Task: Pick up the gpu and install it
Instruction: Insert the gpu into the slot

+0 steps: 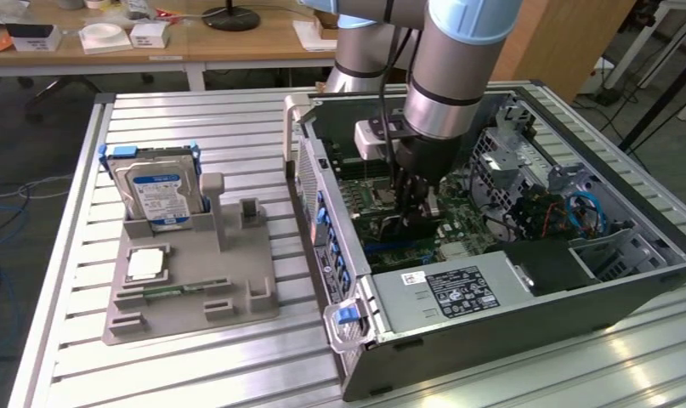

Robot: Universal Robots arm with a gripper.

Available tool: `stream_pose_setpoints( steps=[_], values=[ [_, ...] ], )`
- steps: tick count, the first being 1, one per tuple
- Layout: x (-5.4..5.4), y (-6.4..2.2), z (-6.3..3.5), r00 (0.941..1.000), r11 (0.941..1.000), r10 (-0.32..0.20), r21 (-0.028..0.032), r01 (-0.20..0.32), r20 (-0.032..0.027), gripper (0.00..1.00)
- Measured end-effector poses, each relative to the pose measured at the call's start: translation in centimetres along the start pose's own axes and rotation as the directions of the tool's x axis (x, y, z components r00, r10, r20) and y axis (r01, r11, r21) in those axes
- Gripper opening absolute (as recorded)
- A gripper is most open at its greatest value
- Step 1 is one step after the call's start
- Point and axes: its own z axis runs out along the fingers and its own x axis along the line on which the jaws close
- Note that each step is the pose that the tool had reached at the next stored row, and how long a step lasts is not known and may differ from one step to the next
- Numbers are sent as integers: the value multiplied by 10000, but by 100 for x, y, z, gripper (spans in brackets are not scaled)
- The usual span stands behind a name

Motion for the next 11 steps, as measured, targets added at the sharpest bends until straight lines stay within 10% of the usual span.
stream_pose_setpoints(
  steps=[11],
  values=[
    [-13,1,4,9993,9993,-368,2,368,2,26]
  ],
)
